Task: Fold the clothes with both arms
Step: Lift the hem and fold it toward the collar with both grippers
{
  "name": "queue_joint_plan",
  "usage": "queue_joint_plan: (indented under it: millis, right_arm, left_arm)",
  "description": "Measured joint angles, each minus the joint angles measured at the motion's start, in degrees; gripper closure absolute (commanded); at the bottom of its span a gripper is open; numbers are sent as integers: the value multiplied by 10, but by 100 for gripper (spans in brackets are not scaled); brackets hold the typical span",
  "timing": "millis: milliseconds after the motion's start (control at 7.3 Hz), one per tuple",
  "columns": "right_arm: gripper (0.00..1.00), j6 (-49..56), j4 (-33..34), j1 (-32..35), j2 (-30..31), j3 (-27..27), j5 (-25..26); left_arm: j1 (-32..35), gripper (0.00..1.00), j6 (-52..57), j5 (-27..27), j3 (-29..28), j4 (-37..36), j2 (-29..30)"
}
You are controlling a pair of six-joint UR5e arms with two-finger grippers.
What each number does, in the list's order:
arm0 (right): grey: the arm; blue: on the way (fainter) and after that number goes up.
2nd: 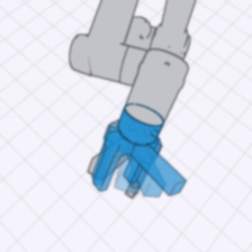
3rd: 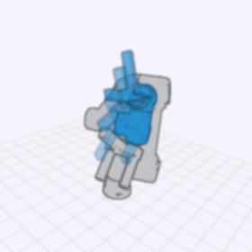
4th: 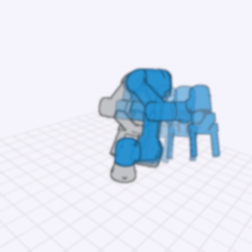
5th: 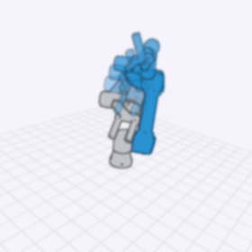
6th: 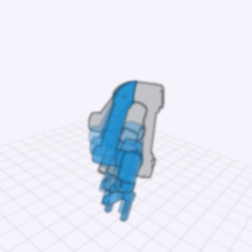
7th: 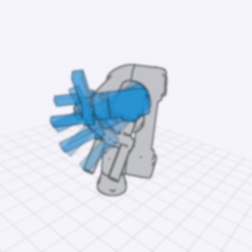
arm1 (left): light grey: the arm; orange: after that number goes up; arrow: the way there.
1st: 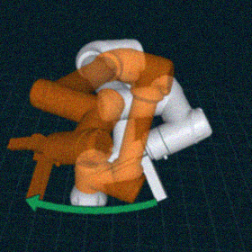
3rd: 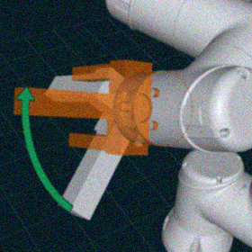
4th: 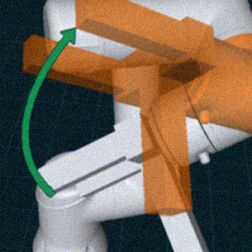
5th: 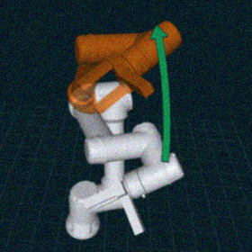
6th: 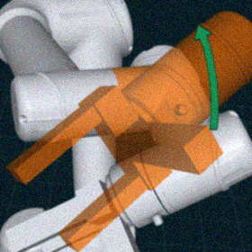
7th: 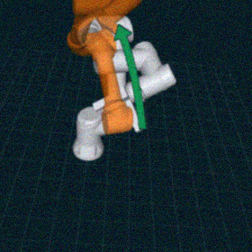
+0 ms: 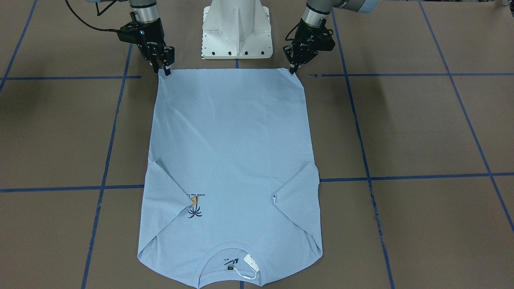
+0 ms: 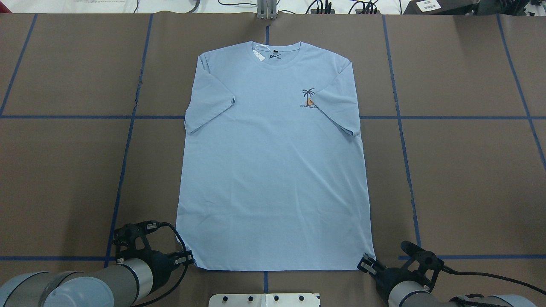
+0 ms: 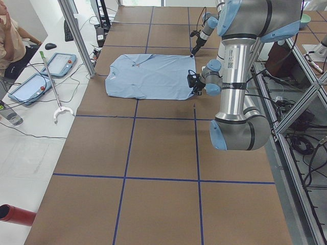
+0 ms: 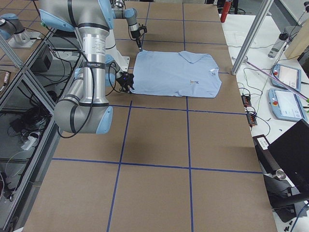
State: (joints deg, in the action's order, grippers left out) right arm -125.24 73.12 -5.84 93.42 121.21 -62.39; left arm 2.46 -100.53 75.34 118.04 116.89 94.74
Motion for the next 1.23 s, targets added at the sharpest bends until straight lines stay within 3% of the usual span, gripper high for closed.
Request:
queue_joint_plan:
  millis: [274,548,685,959,1097,1234]
  right_arm:
    - [100,-4,14,0,0,7,2]
    - [100,-2,106,-6,0,82,-4]
    - [100,0,173,-15,-1,148,-10]
    - [100,8,298,-26,-16,278,-25]
    - [100,37,349,-1,-43,317,-55]
    - [100,92,380,44,-80,332,-95]
  left_arm:
    - [0,100,1,2,1,0,0]
    - [3,100,3,12,44,-10,-12]
    - [3,100,4,28,93,-36,-23]
    - [8,100,8,101,239,-165,-26]
    - [26,100,24,148,300,-227,-19]
    - [58,100,61,183,325,-258,-2]
